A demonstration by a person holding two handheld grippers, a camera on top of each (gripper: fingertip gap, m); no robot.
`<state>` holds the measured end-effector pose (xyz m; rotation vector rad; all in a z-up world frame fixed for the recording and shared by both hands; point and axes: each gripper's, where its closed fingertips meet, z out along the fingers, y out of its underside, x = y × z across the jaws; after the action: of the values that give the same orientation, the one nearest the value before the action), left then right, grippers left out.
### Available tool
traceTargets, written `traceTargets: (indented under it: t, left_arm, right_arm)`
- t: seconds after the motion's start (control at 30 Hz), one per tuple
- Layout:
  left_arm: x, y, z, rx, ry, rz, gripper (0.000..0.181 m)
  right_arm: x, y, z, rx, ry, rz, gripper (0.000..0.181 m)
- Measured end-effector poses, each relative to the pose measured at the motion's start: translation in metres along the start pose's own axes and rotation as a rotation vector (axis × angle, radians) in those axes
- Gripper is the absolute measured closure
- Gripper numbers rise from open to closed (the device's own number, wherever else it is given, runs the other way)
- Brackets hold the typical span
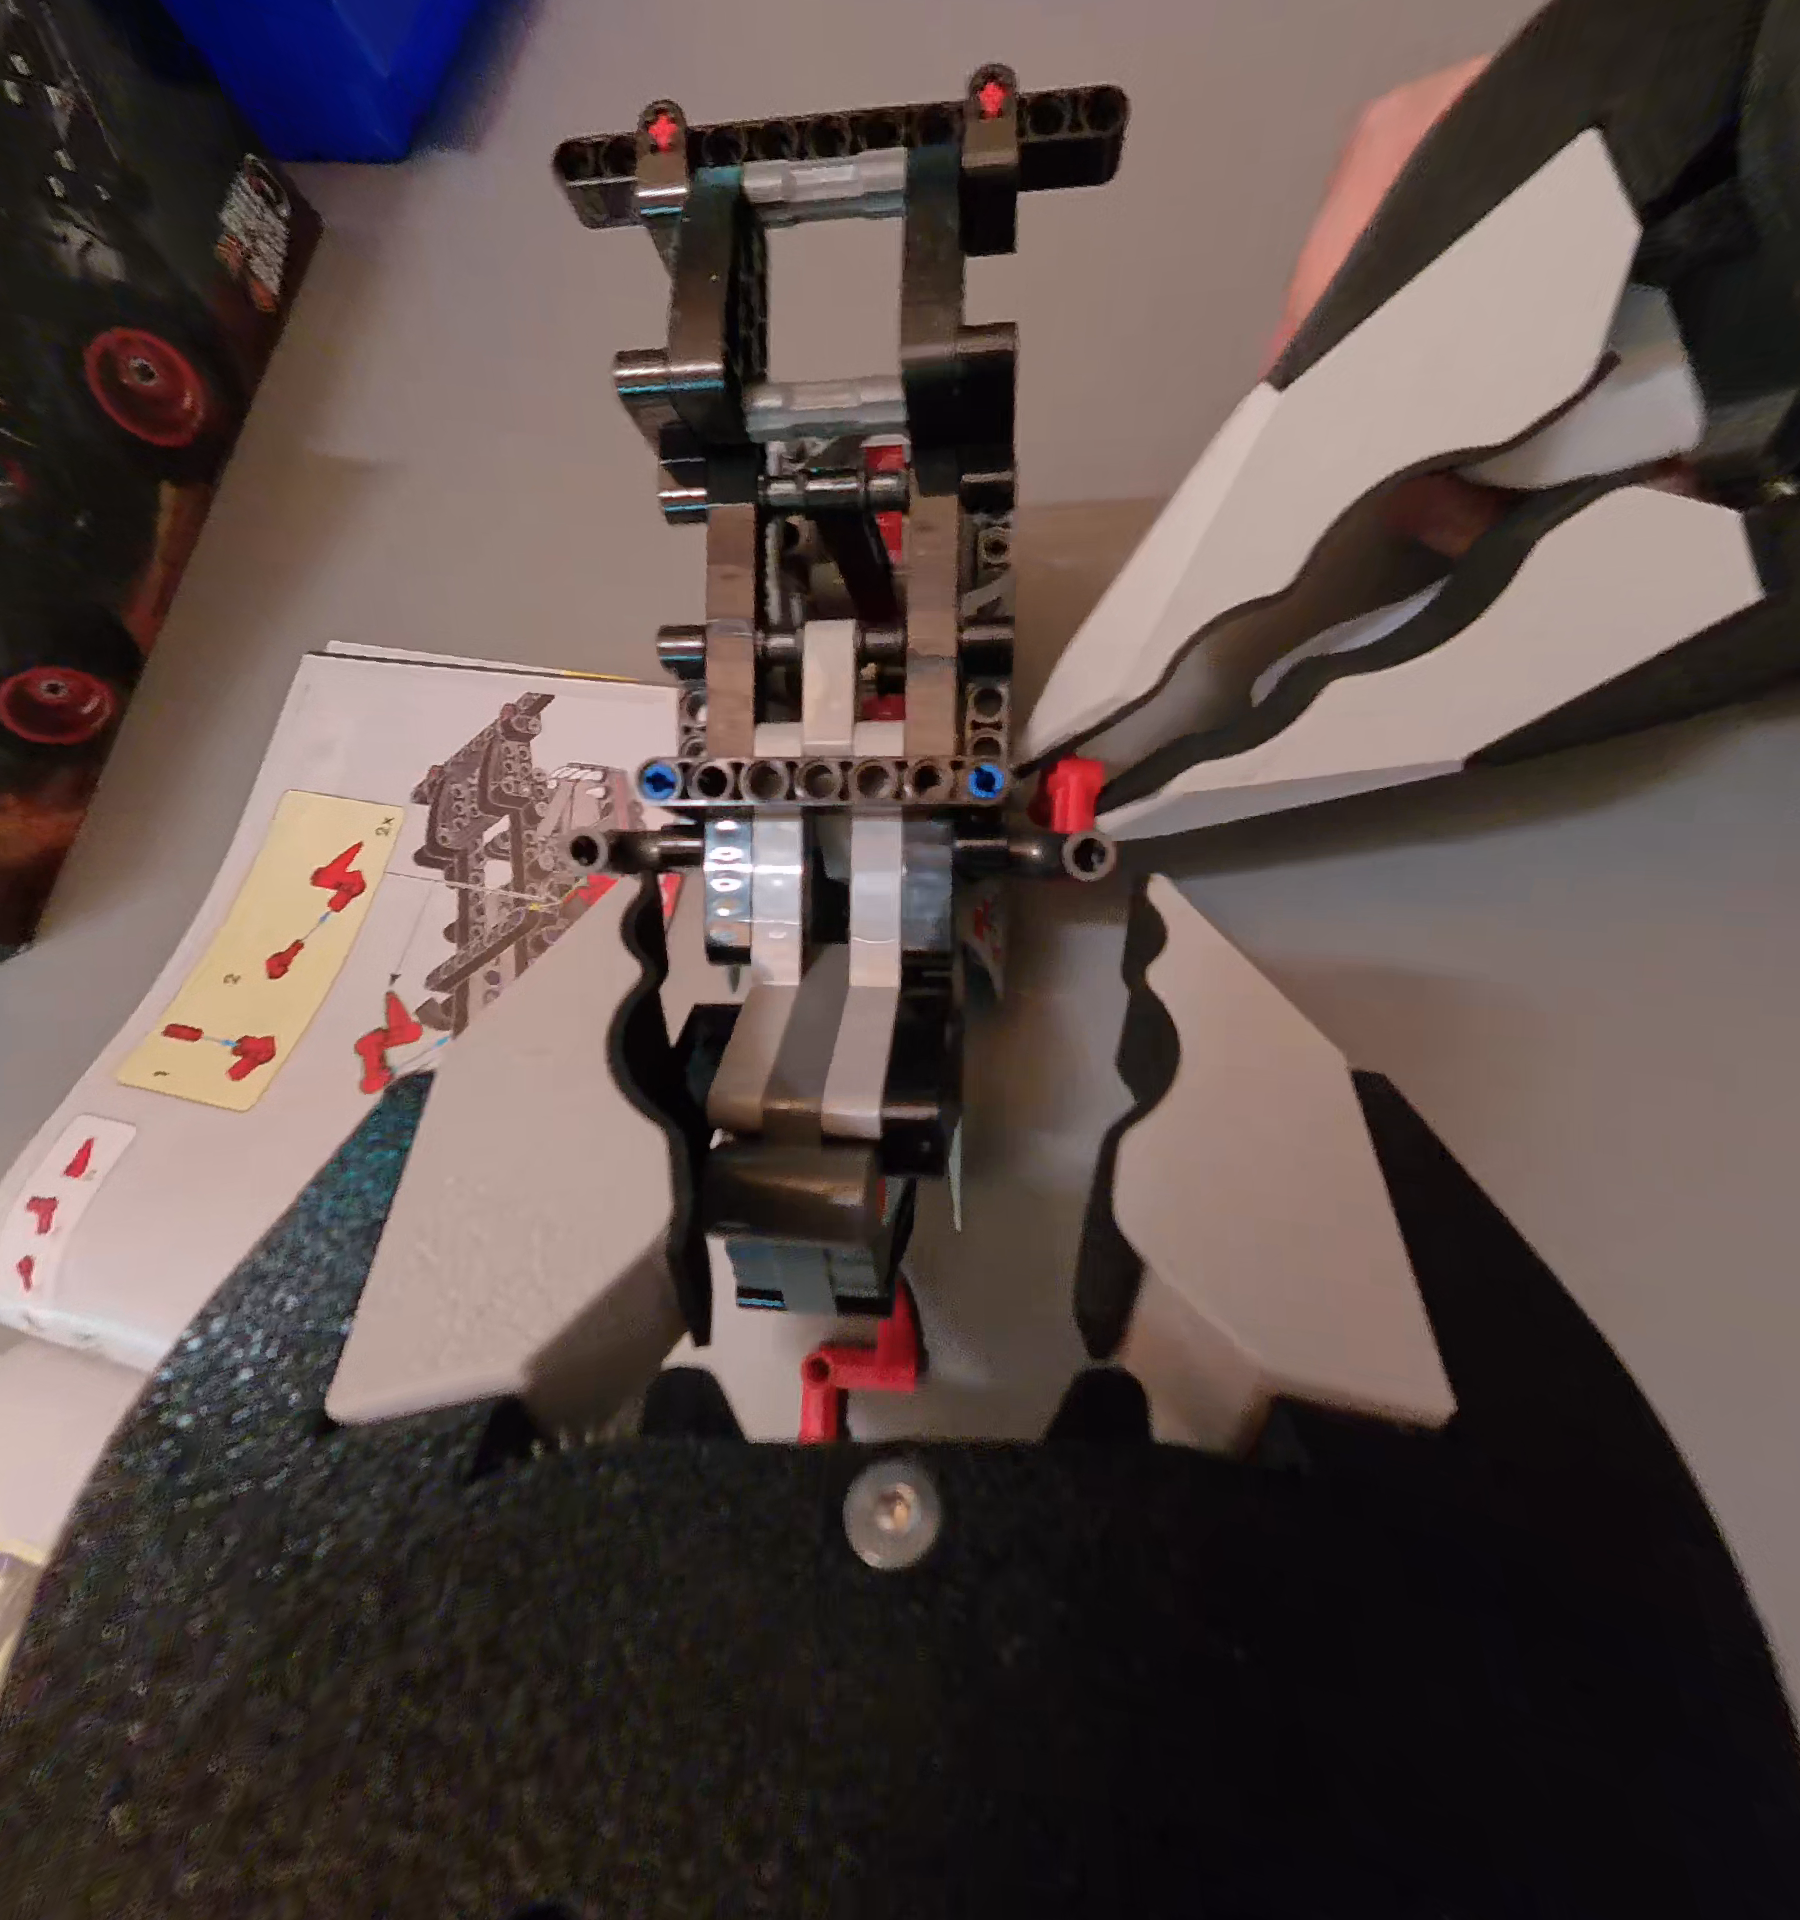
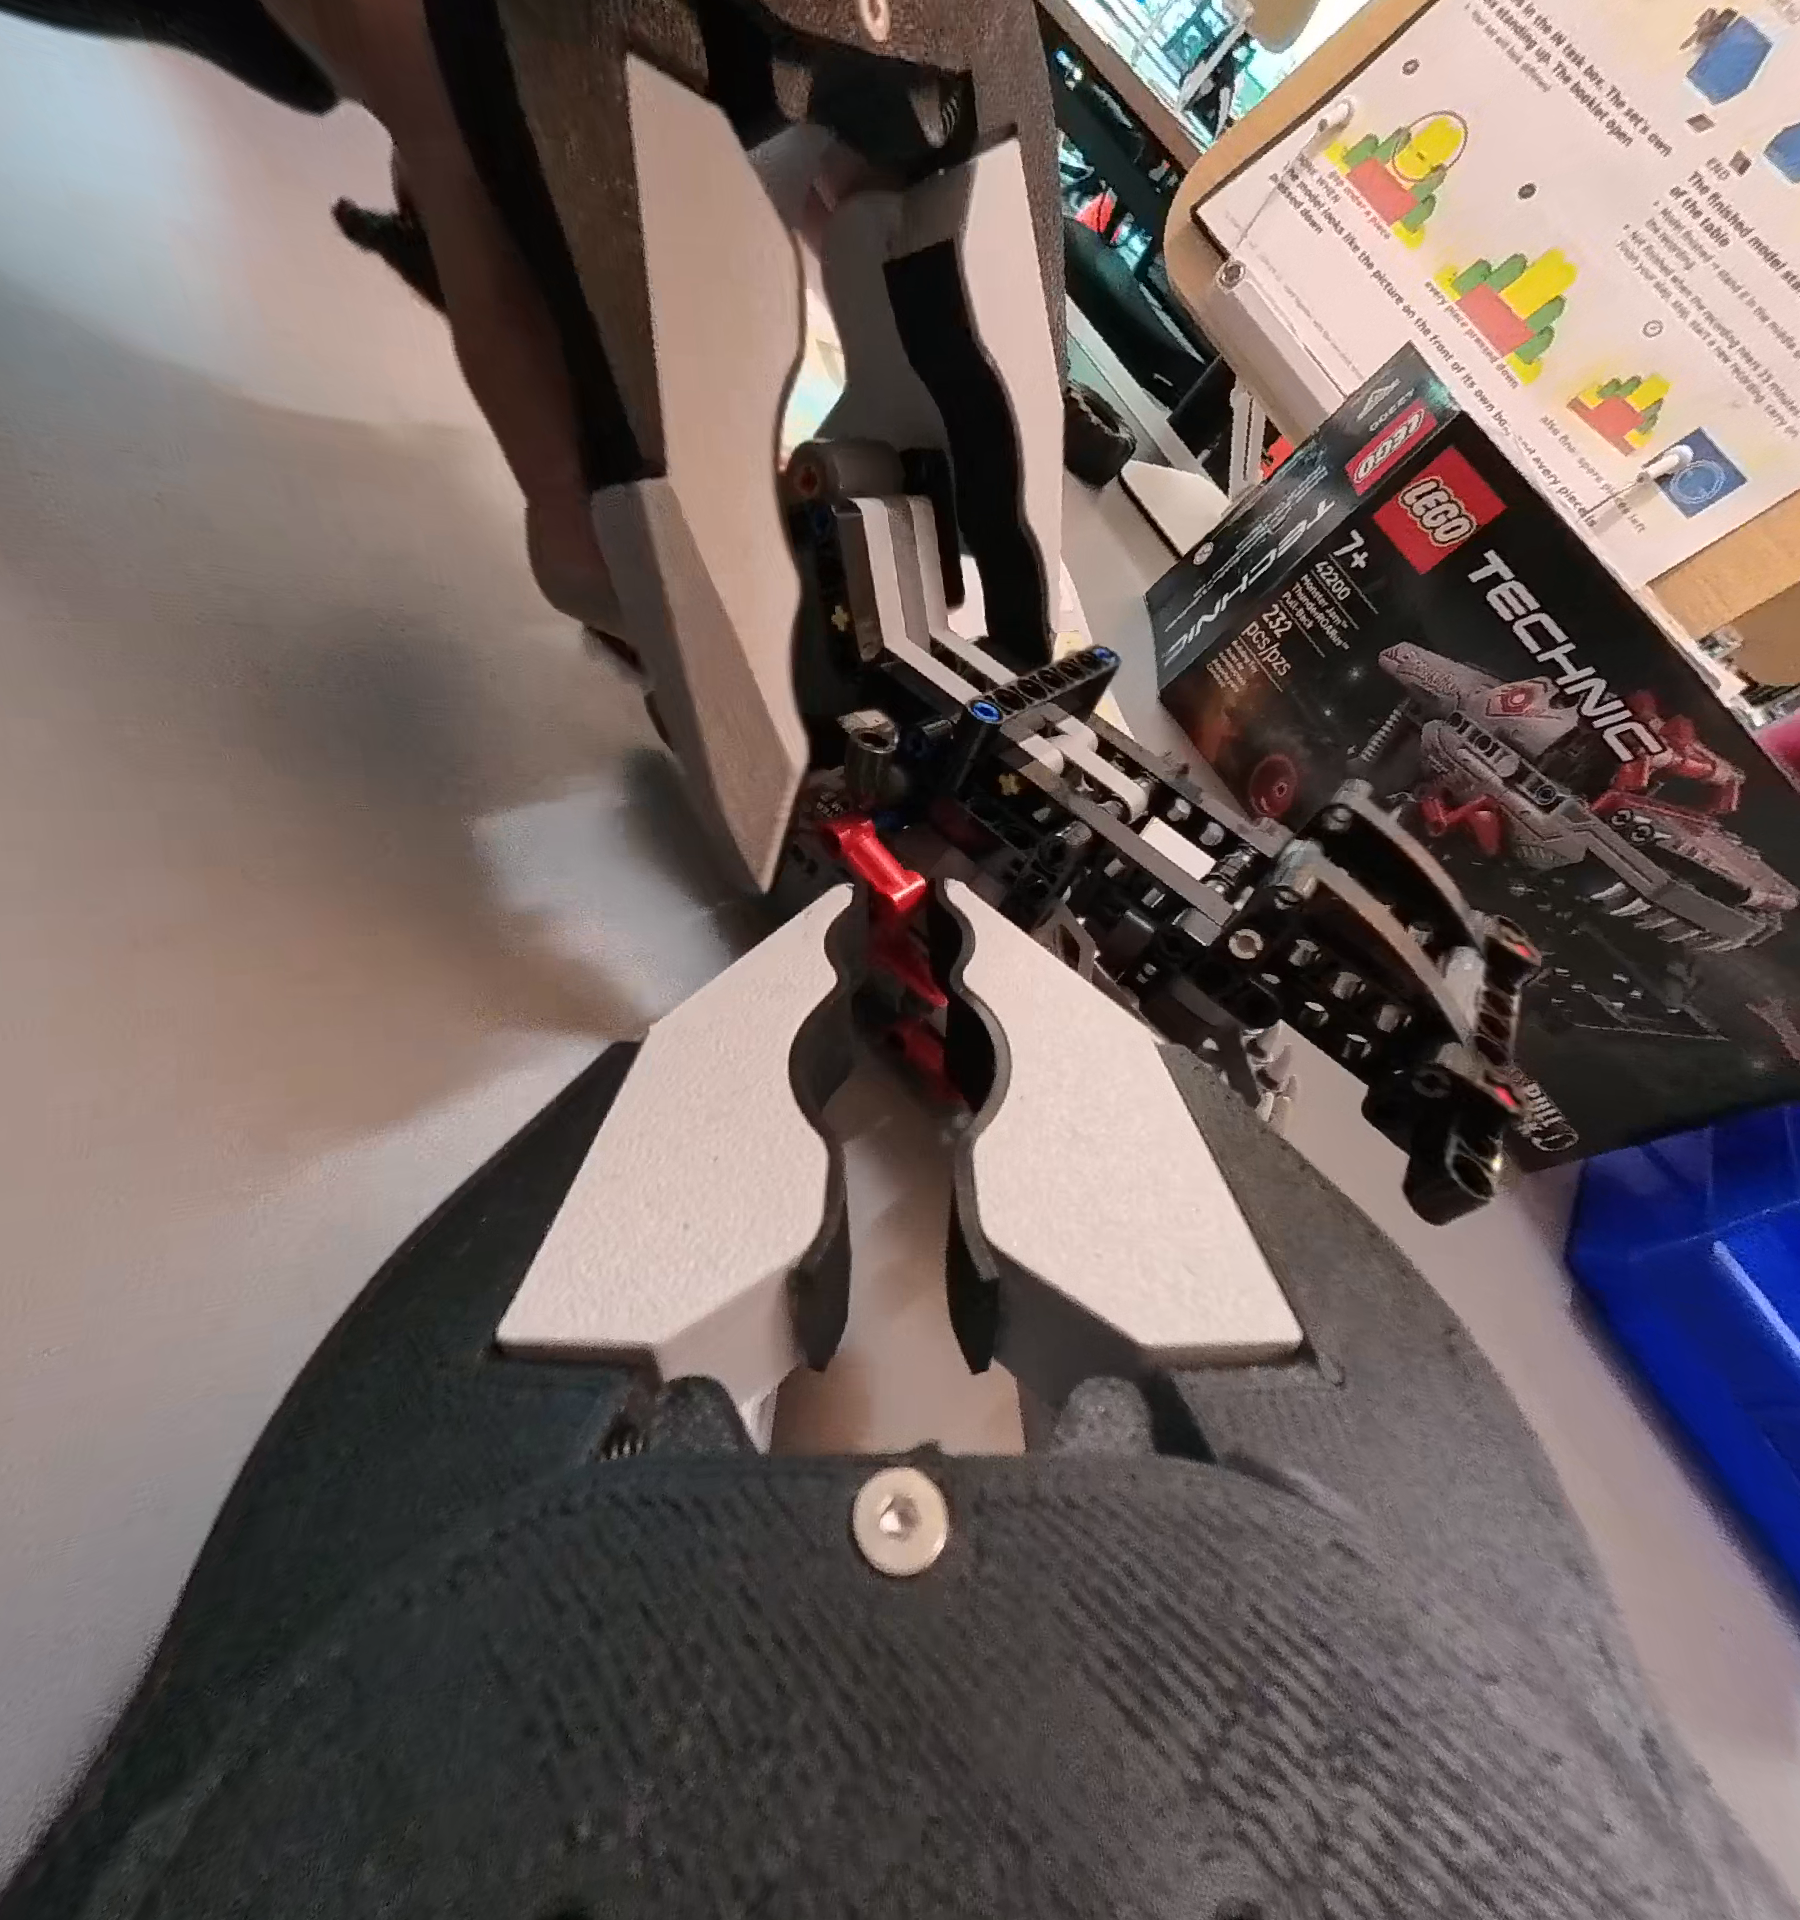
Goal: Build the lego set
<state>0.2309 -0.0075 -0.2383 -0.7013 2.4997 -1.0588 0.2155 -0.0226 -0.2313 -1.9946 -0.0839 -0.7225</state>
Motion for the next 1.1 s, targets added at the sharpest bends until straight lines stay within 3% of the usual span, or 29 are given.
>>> traceTargets:
  t: [0.3, 0.33, 0.57, 0.83, 1.03, 1.1]
  left_arm:
    - [-0.01, 0.001, 0.0, 0.025, -0.091, 0.065, 0.109]
    - [-0.014, 0.002, -0.001, 0.014, -0.125, 0.093, 0.128]
    - [-0.011, 0.003, 0.003, -0.005, -0.107, 0.145, 0.124]
    - [-0.011, 0.003, 0.005, -0.003, -0.087, 0.202, 0.123]
    - [-0.006, -0.002, 0.006, 0.029, -0.034, 0.14, 0.123]
    - [-0.001, -0.006, 0.006, 0.047, 0.014, 0.077, 0.114]
  right_arm:
    - [0.002, 0.001, 0.002, -0.019, 0.016, -0.054, 0.172]
    - [0.0, 0.001, 0.002, -0.022, -0.002, -0.066, 0.173]
    - [0.002, 0.002, 0.004, 0.009, -0.023, -0.007, 0.174]
    - [0.004, 0.008, -0.003, 0.037, -0.161, 0.042, 0.173]
    - [0.006, 0.01, -0.007, 0.03, -0.23, 0.017, 0.174]
    - [0.01, 0.011, -0.007, 0.01, -0.216, 0.001, 0.174]
